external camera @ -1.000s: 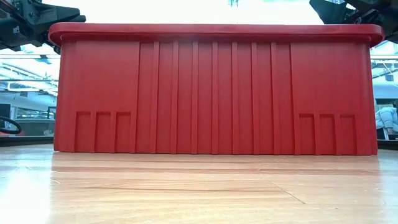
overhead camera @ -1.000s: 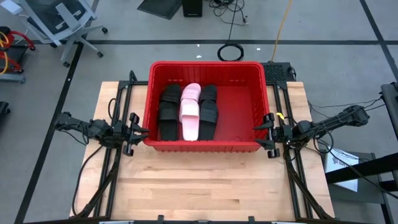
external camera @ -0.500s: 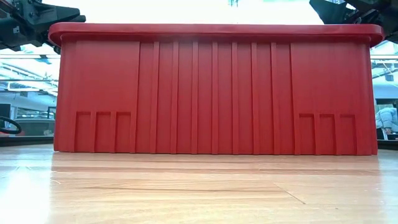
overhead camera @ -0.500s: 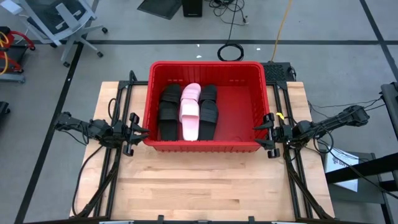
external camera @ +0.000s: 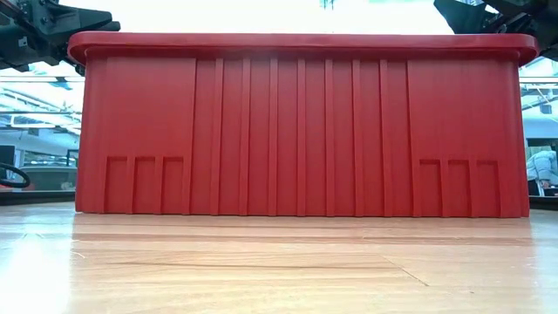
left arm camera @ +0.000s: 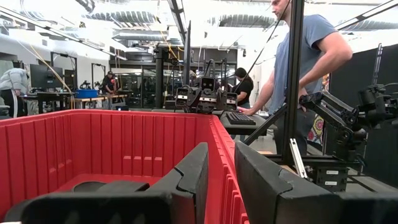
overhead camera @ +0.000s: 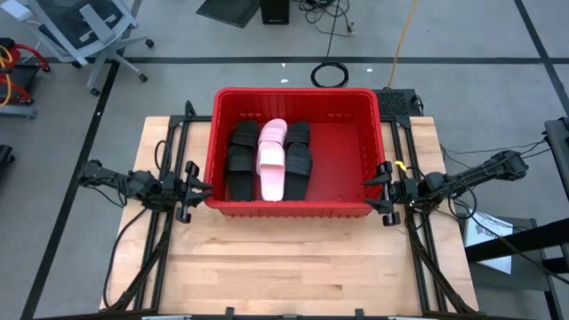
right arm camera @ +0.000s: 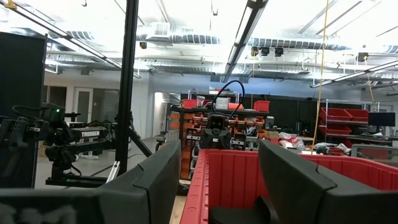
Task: Pick and place slides into bin
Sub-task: Return to Home Position
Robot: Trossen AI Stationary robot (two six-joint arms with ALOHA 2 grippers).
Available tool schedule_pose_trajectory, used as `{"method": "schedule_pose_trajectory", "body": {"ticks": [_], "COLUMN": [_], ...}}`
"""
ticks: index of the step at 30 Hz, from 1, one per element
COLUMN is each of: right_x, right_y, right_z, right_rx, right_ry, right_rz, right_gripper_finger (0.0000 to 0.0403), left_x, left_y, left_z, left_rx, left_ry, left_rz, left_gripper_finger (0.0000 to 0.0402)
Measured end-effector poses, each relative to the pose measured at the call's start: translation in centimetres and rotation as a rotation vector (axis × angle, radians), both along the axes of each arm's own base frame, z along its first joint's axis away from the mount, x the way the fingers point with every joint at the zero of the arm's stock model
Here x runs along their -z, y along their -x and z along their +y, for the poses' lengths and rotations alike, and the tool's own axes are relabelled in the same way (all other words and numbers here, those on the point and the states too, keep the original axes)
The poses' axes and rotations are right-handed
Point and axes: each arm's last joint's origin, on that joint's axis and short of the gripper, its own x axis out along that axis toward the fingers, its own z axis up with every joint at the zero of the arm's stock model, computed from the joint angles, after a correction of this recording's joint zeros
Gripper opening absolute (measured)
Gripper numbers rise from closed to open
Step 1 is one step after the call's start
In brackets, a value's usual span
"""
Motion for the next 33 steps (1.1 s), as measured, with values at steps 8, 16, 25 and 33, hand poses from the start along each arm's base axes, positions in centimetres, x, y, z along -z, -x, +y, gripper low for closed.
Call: {"method": "schedule_pose_trajectory", "body": {"ticks": [8, 16, 25, 33], "right_x": [0.00, 0.01, 0.00, 0.00], "right_y": [0.00, 0.00, 0.00, 0.00], "right_z": [0.00, 0.00, 0.00, 0.00], "right_rx": [0.000, 0.000, 0.000, -0.001], "right_ry": [0.000, 0.000, 0.000, 0.000], "right_rz": [0.000, 0.000, 0.000, 0.000], "right_gripper_finger": [0.0206, 0.0206, 0.0206, 0.0206], "left_x": [0.00, 0.00, 0.00, 0.00], "left_y": [0.00, 0.00, 0.00, 0.00], "left_z": [0.00, 0.00, 0.00, 0.00], "left_rx": [0.000, 0.000, 0.000, 0.000], "left_ry": [0.000, 0.000, 0.000, 0.000], "left_rz": [0.000, 0.000, 0.000, 0.000], "left_gripper_finger": [0.0088, 0.0088, 0.0088, 0.0088]}}
